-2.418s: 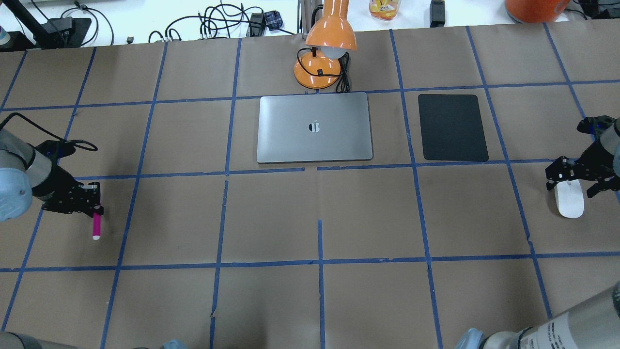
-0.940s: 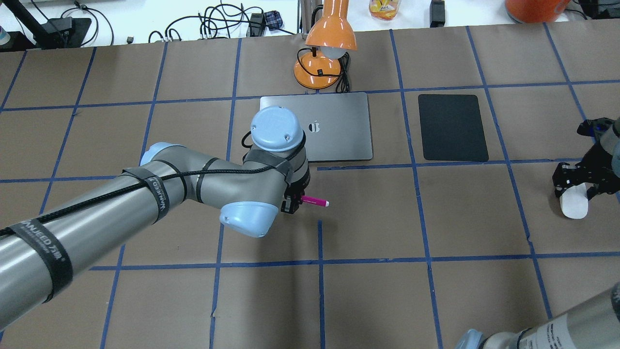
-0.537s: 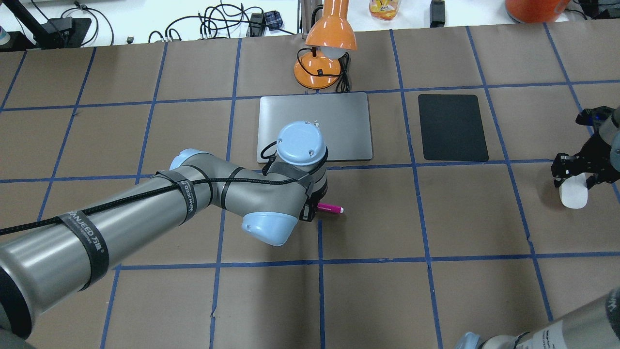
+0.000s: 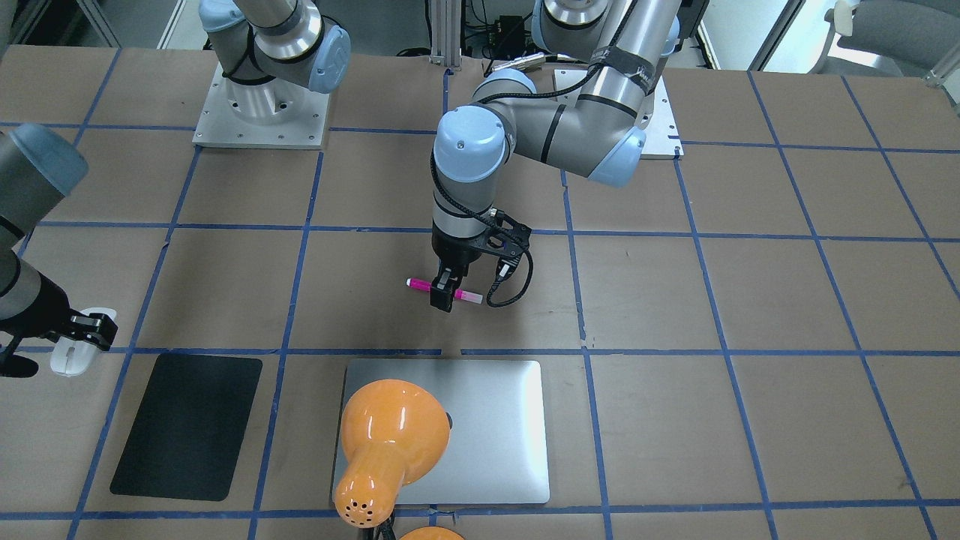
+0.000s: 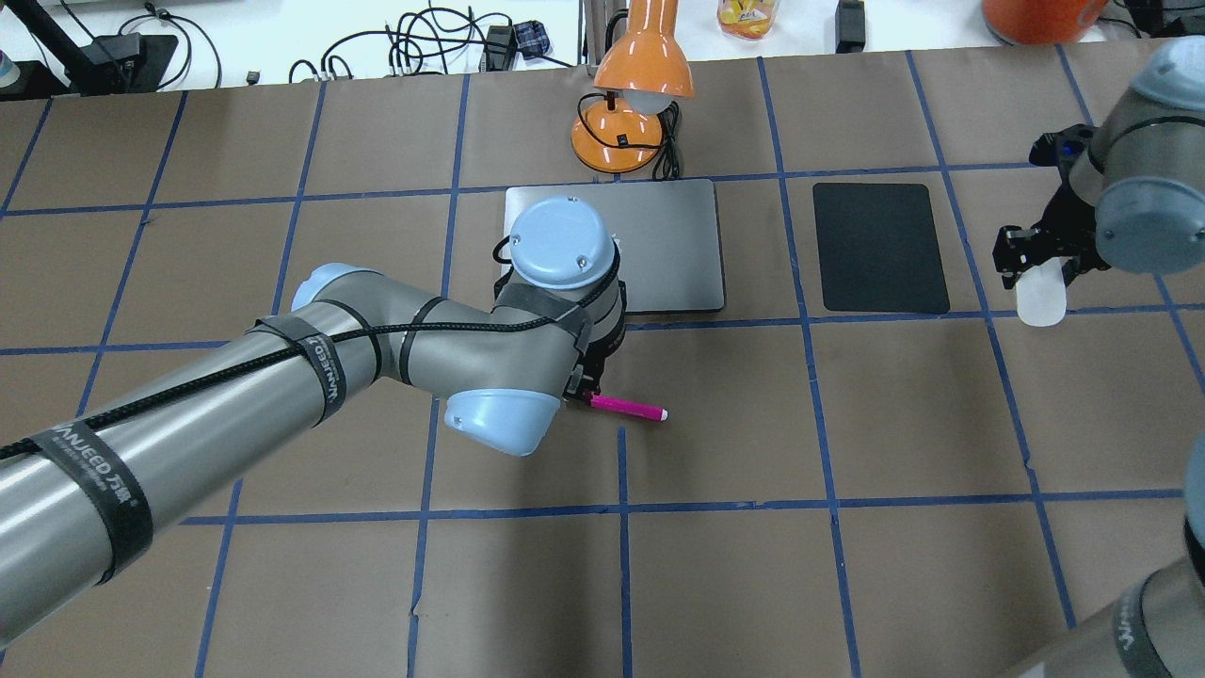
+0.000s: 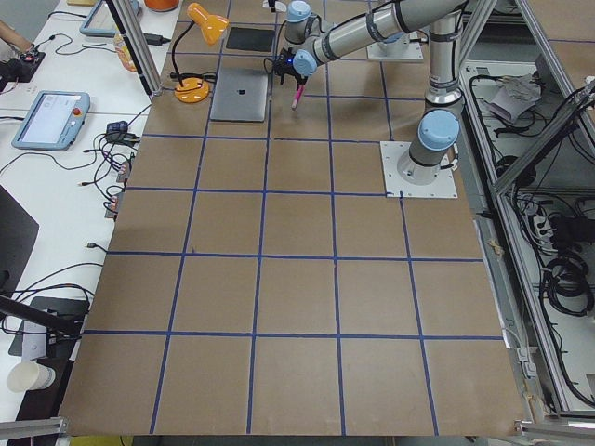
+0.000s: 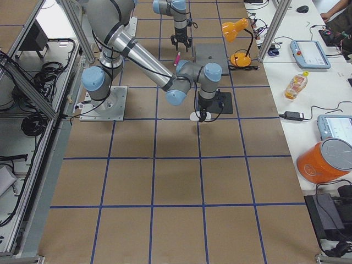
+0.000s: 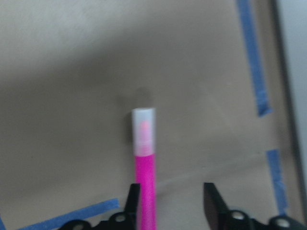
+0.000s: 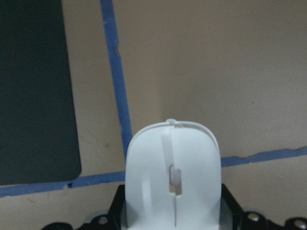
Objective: Place pen and mouse around notebook
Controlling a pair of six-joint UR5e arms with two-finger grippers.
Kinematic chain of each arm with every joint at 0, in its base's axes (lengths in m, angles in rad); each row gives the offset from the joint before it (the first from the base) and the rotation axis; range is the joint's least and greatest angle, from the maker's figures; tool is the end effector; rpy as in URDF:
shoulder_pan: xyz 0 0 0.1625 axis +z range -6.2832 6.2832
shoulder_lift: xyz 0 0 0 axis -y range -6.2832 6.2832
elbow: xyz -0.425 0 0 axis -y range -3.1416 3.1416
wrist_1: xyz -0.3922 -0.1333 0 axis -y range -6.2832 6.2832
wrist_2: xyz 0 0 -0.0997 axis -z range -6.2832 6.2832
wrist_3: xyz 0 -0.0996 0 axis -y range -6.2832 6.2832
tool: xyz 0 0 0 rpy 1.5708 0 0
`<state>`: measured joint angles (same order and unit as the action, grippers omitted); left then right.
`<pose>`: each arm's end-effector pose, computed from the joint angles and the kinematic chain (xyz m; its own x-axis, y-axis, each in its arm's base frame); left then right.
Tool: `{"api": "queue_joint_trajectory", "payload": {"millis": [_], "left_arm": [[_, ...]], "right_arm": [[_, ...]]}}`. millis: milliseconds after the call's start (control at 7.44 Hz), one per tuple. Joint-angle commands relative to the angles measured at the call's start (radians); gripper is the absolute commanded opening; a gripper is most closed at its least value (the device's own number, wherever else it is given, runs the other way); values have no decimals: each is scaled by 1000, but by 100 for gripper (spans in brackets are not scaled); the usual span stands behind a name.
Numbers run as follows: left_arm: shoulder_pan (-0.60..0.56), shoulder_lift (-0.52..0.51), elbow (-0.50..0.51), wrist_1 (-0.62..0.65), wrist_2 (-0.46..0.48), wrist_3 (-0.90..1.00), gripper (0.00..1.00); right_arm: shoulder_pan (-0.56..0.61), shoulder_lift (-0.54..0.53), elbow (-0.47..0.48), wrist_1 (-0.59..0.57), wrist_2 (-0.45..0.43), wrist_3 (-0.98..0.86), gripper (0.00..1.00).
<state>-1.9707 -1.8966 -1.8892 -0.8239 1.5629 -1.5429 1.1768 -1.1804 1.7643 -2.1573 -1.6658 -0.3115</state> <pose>-0.3411 -0.4627 0.2407 -0.4128 -0.9050 0.1027 -0.9096 0.4155 0.0050 -0.1117 -0.5913 0.2404 -0.9925 0.0810 0.0911 0.0837 0.9961 0.0266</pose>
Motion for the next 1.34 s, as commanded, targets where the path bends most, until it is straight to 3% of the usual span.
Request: {"api": "queue_joint_trajectory", "payload": {"millis": [0,269,537,672,940,1075,1209], "left_arm": [[65,112,69,-192,-64,414,100],[169,209,212,-519,-72,866,100],[325,298,344,-842,-73,1252,100],[379,330,360,-874,-67,1450,100],[392,347,345,-768,-64,1547,100],[389,350,331,-749,-64,1540,100],[389,355,323,-751,-64,1541,100]], "right_arm": [[100,98,-148,24,23,61,46],[194,201,-258,25,44,202,46],[224,226,-273,25,113,252,48],[224,234,-264,30,107,252,49],[221,235,-256,31,97,250,57],[221,237,-255,22,93,247,83],[221,235,-255,25,92,242,100]]}}
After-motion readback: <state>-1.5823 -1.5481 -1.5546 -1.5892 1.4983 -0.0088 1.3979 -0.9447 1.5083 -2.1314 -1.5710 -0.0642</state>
